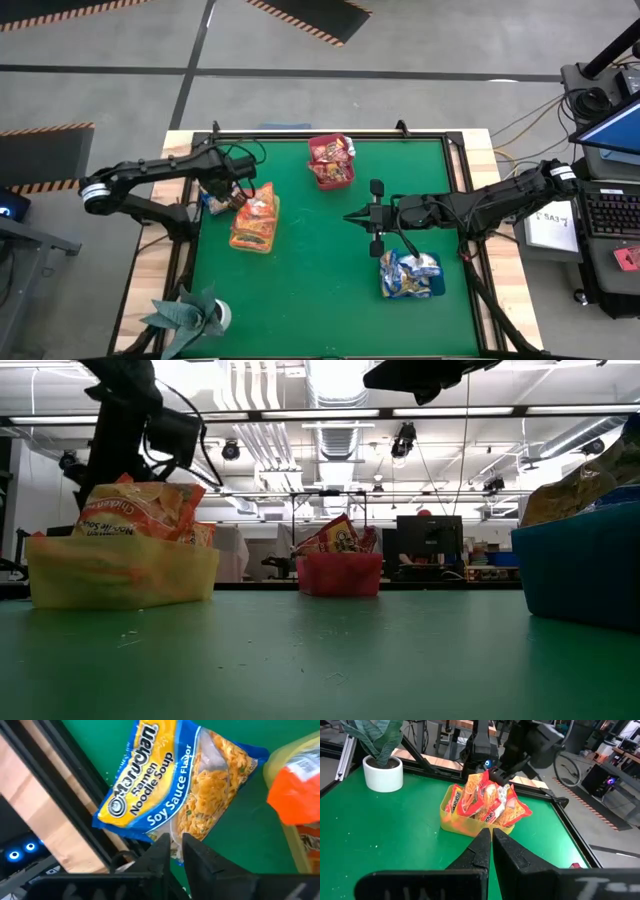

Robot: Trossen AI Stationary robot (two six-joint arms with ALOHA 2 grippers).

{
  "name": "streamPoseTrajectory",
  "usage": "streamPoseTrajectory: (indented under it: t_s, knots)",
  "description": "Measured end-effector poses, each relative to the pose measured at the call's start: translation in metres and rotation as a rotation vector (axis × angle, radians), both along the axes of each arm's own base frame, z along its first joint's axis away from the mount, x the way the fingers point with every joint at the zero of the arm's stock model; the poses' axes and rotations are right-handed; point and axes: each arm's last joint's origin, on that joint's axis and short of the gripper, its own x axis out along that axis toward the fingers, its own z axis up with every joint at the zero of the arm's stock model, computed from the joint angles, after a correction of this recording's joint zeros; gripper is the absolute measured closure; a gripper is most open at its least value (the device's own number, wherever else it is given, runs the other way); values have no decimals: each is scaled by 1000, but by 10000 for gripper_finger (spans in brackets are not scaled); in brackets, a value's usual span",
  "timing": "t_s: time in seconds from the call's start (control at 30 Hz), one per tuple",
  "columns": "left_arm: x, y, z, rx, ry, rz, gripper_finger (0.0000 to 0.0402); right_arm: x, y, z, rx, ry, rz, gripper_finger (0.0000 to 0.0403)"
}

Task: Sort Maruchan noodles
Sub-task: Put the blue noodle pack into the blue bin

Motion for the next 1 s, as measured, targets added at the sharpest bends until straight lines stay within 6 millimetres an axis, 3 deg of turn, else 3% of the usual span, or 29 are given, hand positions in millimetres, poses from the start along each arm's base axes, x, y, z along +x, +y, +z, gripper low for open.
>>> streamPoseTrajectory:
  t_s: [0.3,0.47,0.6,0.73,1.0]
  knots:
    - [-6,0,-15,85,46,40,271,0,0,0,1,0,0,394]
    - [-5,2,-16,132,39,46,239,0,0,0,1,0,0,394]
    - [-5,4,-15,134,39,17,229,0,0,0,1,0,0,394]
    - [0,8,-1,125,-9,-24,230,0,0,-2,5,6,-1,394]
    - [-3,33,23,101,-78,-22,246,0,0,-2,3,11,-1,394]
